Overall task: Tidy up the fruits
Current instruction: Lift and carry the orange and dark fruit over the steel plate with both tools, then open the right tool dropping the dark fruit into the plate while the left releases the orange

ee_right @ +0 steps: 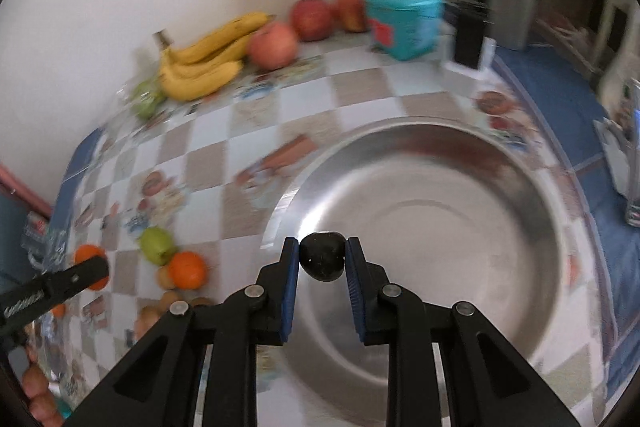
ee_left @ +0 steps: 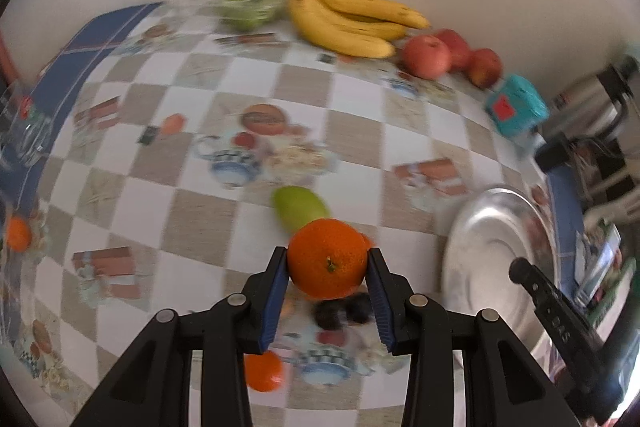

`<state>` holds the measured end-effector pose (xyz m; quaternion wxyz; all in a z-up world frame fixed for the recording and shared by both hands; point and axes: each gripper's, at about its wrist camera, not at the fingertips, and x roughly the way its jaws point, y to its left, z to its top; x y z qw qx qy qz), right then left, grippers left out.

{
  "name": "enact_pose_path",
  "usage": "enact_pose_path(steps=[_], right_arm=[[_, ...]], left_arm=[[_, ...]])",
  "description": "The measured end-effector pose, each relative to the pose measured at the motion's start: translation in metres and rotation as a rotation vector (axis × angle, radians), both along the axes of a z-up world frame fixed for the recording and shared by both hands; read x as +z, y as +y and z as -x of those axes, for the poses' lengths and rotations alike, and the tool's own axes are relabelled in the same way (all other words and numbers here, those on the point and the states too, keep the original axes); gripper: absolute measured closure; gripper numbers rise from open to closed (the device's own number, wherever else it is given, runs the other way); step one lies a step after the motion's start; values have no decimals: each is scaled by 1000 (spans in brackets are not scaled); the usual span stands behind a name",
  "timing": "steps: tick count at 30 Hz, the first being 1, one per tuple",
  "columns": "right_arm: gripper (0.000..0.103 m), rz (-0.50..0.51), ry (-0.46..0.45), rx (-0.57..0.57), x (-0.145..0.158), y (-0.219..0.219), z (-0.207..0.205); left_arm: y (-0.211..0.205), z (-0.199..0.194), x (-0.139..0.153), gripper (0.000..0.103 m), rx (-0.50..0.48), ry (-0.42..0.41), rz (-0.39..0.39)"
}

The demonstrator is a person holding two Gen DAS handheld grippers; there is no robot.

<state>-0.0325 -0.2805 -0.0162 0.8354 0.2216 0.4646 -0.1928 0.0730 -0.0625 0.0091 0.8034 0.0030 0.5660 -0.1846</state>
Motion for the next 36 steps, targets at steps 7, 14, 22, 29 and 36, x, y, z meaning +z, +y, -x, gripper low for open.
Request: enact_pose_path(steps=[7, 14, 22, 29, 36], right_arm=[[79, 29, 18, -96, 3, -32, 26], [79, 30, 34, -143, 5, -48, 43], [78, 7, 63, -148, -7, -52, 45], [78, -27, 87, -162, -17, -54, 47], [67, -27, 74, -166, -13, -54, 48]], left_arm=[[-51, 29, -2, 62, -143, -26, -2], [-96, 58, -10, 62, -270, -80, -16], [-128, 83, -36, 61, -366, -88, -60], [-134, 89, -44, 61, -388, -75, -80], [-135, 89, -40, 60, -397, -87, -80]])
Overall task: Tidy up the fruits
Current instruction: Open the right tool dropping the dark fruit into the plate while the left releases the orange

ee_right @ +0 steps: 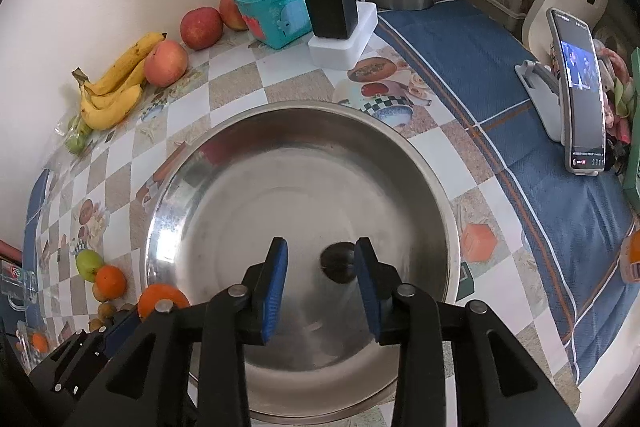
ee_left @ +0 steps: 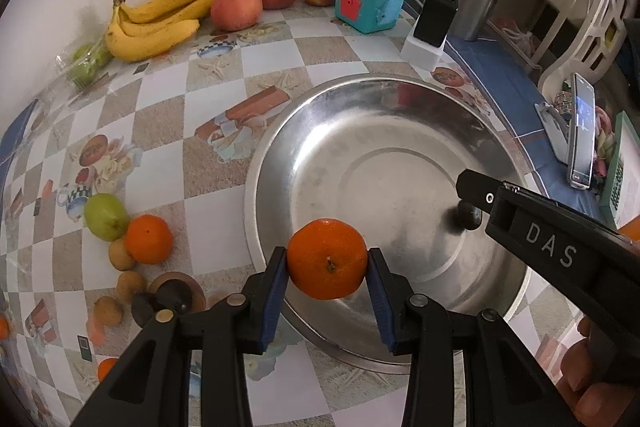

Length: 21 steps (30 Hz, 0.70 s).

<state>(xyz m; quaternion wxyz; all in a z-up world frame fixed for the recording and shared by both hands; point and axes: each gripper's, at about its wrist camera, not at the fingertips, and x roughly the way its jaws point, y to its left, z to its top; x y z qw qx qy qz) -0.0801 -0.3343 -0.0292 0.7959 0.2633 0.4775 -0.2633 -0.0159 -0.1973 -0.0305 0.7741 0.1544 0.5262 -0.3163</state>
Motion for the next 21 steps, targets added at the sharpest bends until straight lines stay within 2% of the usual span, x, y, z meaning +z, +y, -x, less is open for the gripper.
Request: enact_pose_path(steps=[1, 3, 5, 11, 17, 21], right_arm=[[66, 3, -4, 0, 1, 0, 0], [61, 11, -12, -3, 4, 1, 0], [60, 18, -20, -5, 7, 1, 1], [60, 19, -30, -14, 10, -1, 2], [60, 15, -19, -10, 8, 0, 1], [60, 9, -2, 8, 4, 5, -2]], left_arm=[[-1, 0, 1, 59, -3, -1, 0], [-1, 1, 3, 48, -6, -12, 0], [-1, 2, 6, 42, -8, -21, 2], [3, -3, 13, 38, 9, -31, 3], [31, -31, 13, 38, 151, 29, 1], [57, -50, 18, 38, 265, 28, -14]])
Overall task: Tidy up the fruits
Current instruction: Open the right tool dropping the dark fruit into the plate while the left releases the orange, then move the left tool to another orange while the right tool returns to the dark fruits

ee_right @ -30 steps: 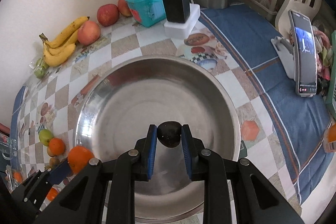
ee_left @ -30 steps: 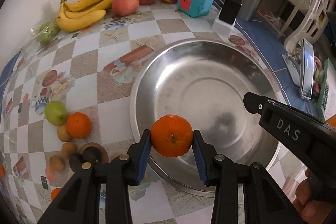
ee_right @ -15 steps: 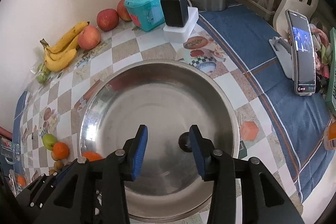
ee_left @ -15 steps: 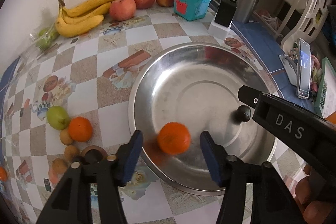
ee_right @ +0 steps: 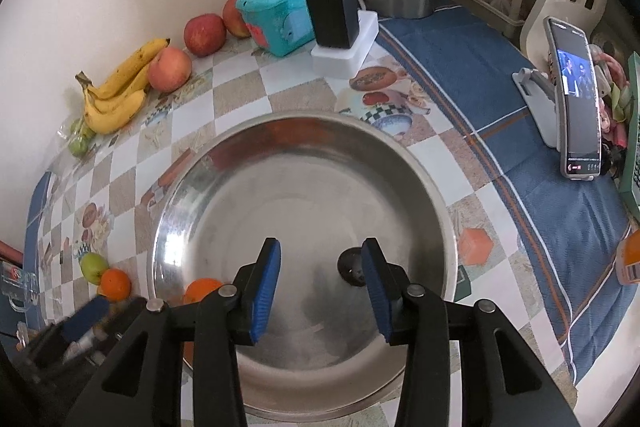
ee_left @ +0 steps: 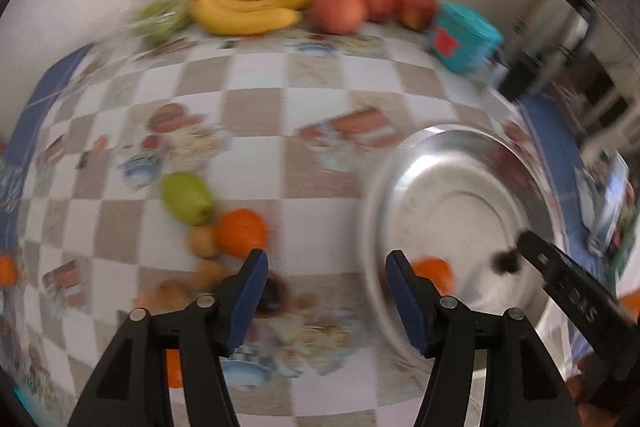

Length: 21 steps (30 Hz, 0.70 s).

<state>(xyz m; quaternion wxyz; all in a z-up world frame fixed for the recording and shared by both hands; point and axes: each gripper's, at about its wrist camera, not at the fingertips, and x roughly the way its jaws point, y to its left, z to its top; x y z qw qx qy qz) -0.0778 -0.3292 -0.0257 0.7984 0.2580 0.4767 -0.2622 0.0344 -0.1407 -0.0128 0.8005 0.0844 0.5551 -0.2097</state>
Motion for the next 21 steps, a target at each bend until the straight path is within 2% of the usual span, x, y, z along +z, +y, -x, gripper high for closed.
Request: enact_pose_path(steps=[4, 7, 8, 9, 10, 11, 12, 14, 16, 20, 21], right_arm=[[60, 12, 0, 32, 3, 10, -4], [60, 17, -2, 55, 6, 17, -8], [56, 17, -8, 63, 7, 20, -9], [44, 16, -16, 66, 8, 22, -10], [39, 15, -25, 72, 8, 24, -11], [34, 15, -28, 77, 8, 26, -12], [34, 16, -25, 85, 8, 28, -13], [32, 25, -14, 93, 6, 31, -16], [23, 39, -1, 100, 4, 34, -17], [19, 55, -1, 112, 3, 39, -17], [12, 55, -2, 114, 3, 41, -18]], left_arm=[[22, -12, 3, 37, 82, -4, -23], [33, -19, 5, 27, 124, -5, -26], [36, -20, 5, 21, 135, -7, -30], [39, -22, 6, 15, 147, -11, -37], [41, -23, 6, 13, 156, -16, -44], [43, -24, 6, 7, 160, -19, -48], [45, -24, 5, 3, 167, -22, -51], [49, -26, 5, 1, 176, -25, -53], [51, -27, 4, 0, 181, -27, -55], [55, -27, 3, 0, 178, -30, -54], [56, -27, 2, 0, 177, -29, -52]])
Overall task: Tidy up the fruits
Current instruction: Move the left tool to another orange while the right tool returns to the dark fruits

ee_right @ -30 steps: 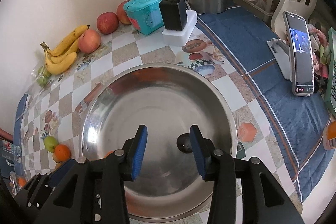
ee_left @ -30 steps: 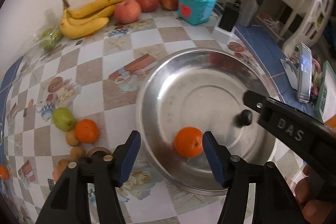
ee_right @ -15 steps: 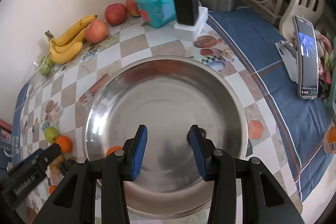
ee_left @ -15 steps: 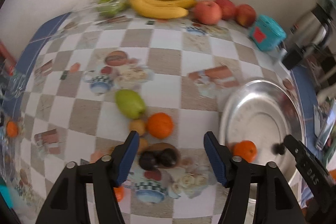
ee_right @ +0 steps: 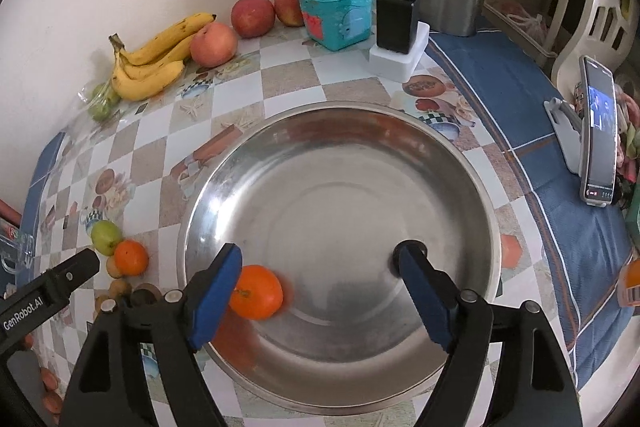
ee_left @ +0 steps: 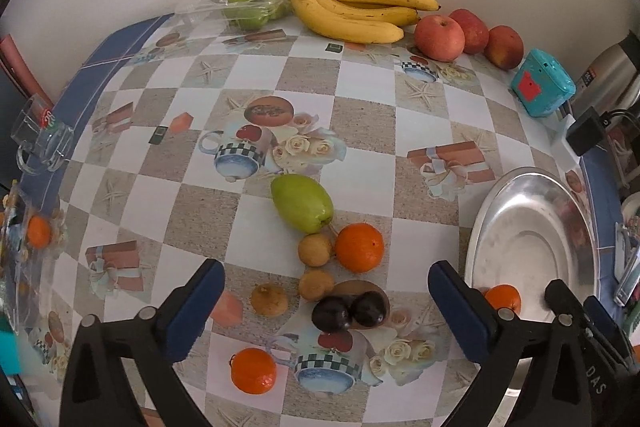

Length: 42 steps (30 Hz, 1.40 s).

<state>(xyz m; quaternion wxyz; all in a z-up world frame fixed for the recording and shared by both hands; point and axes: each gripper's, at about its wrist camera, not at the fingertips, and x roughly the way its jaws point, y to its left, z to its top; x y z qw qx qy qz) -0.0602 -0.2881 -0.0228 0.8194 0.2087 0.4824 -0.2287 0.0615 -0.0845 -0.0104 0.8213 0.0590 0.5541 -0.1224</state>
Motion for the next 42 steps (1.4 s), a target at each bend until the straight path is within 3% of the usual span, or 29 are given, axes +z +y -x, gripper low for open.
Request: enact_pose_path(steps=[23, 33, 42], right_arm=[[9, -14, -32, 101, 6, 57, -6], [9, -89, -53, 211, 8, 101, -18], [9, -113, 20, 300, -10, 140, -25]], left_arm=[[62, -6, 10, 0, 68, -8, 43], [93, -6, 0, 0, 151, 48, 58], [110, 0, -20, 0, 185, 121, 54]])
